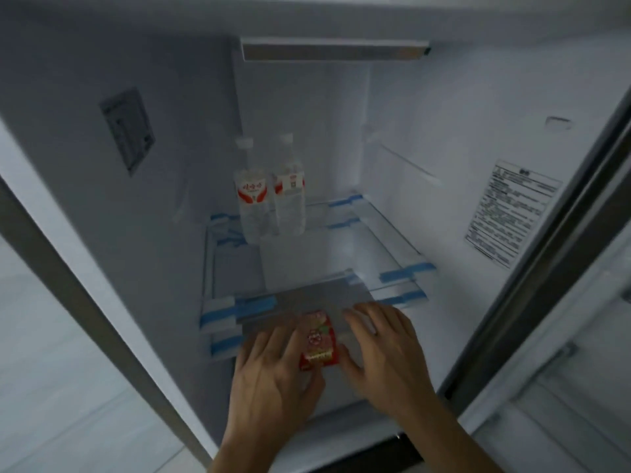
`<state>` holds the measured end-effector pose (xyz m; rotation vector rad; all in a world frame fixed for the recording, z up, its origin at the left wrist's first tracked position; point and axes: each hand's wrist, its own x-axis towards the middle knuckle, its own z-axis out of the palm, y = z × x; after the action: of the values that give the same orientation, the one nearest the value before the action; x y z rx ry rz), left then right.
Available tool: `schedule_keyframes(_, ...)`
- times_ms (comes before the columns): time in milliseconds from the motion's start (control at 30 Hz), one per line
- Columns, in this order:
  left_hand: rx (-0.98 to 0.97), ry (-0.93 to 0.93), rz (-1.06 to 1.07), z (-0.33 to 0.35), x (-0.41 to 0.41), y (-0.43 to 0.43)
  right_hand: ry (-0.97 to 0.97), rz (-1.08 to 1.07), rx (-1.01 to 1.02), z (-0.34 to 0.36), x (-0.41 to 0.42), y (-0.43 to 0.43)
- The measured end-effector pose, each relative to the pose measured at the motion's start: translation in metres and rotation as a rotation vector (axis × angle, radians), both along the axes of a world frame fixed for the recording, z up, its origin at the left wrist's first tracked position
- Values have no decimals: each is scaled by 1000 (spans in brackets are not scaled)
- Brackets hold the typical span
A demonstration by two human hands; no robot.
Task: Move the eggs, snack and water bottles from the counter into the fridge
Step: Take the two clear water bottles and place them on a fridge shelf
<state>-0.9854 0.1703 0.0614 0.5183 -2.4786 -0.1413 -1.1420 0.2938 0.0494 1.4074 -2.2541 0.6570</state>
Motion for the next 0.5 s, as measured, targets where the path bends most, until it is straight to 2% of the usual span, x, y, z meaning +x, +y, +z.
schedule_keyframes(267,166,-103,-60,-27,17,24,-37,-128,69,-33,33,43)
schedule_keyframes(500,174,-169,-131,-33,8,51,-62,-236,60,-43,49,81)
